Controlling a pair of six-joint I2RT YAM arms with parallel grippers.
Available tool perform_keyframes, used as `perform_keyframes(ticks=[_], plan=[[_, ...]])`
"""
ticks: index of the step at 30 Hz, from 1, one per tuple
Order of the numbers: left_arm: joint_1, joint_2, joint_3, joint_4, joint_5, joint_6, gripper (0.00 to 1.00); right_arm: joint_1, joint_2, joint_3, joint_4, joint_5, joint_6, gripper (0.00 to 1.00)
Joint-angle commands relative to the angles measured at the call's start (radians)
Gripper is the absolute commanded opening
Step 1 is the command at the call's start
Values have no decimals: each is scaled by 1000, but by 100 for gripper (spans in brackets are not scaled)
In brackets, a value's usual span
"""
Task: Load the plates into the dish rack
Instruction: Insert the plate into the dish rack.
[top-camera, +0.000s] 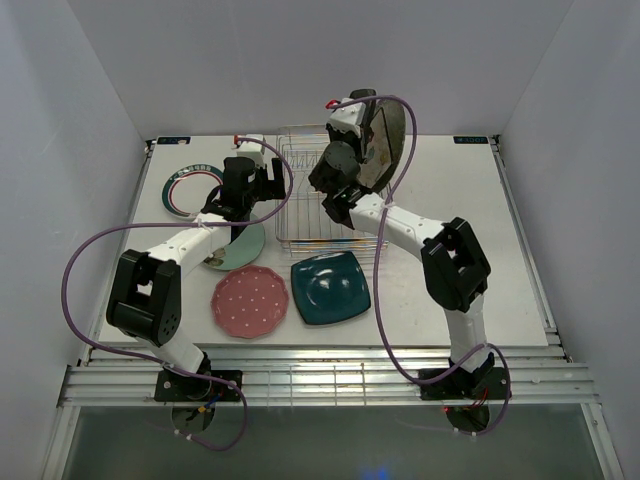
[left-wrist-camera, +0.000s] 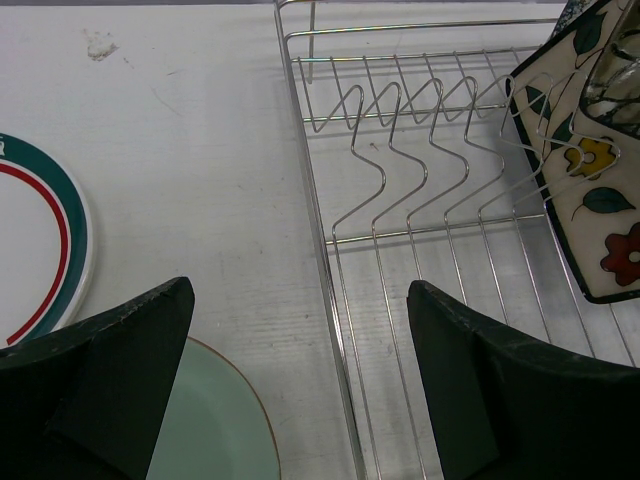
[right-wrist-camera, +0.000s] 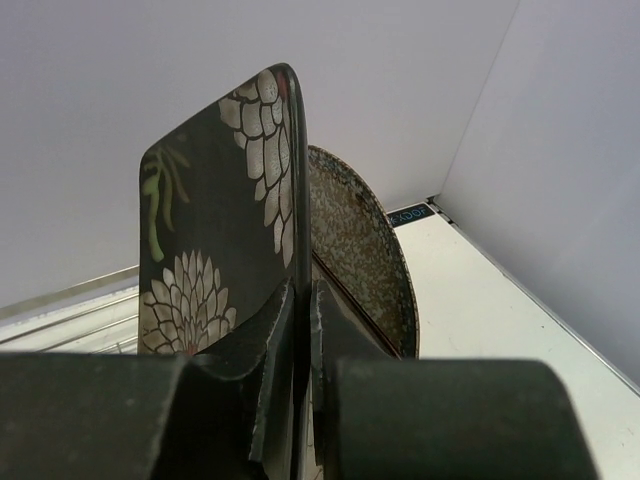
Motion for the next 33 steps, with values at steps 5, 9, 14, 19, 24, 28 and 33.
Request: perform_keyframes(ticks=[5, 9, 14, 19, 24, 28, 33], plan=[[4, -28, 19, 14, 14, 2, 98, -27, 20, 132, 207, -5, -32, 8], [4, -26, 19, 14, 14, 4, 98, -45, 37, 144, 193, -18, -23, 8], [4, -29, 18, 14, 15, 4, 98, -61, 43, 138, 164, -68, 8, 8], [4, -26, 18, 14, 14, 4, 98, -78, 45, 114, 193, -122, 6, 8], [4, -23, 19, 14, 17, 4, 98, -84, 75, 127, 211, -189, -36, 8], [4, -20, 21, 14, 18, 4, 98, -87, 113, 147, 279, -226, -127, 8], [4, -21, 21, 14, 18, 5, 98, -91, 117, 180, 202, -268, -174, 8]])
